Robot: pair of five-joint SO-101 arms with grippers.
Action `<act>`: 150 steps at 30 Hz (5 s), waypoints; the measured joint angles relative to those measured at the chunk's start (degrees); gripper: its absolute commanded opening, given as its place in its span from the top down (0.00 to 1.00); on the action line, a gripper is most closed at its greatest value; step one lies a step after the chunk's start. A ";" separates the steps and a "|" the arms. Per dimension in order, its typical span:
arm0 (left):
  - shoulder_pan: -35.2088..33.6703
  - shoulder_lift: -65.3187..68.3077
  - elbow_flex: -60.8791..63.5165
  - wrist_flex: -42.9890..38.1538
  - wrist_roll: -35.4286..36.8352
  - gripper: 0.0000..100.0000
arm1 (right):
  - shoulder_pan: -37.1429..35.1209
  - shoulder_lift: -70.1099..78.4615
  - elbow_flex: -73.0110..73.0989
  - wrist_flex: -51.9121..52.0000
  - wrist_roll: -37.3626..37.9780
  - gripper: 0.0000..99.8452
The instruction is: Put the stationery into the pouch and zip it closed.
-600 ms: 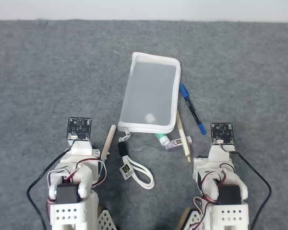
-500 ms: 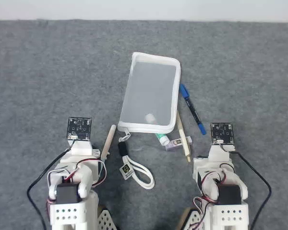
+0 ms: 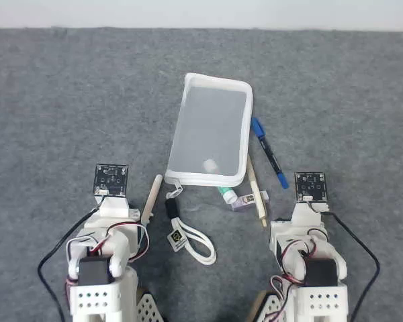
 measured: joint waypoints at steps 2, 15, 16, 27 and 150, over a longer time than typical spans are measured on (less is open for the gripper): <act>0.00 0.00 0.00 0.00 0.00 0.99 | 0.00 0.00 0.00 0.00 0.00 0.99; 0.00 0.00 0.00 0.00 0.00 0.99 | 0.00 0.00 0.00 0.00 0.00 0.99; 0.00 0.00 0.00 0.00 0.00 0.99 | 0.00 0.00 0.00 0.00 0.00 0.99; 0.00 0.00 0.00 0.00 0.00 0.99 | 0.00 0.00 0.00 0.00 0.00 0.99; -0.18 0.00 0.00 0.00 0.00 0.99 | -46.95 48.70 -25.76 -29.54 -9.23 0.85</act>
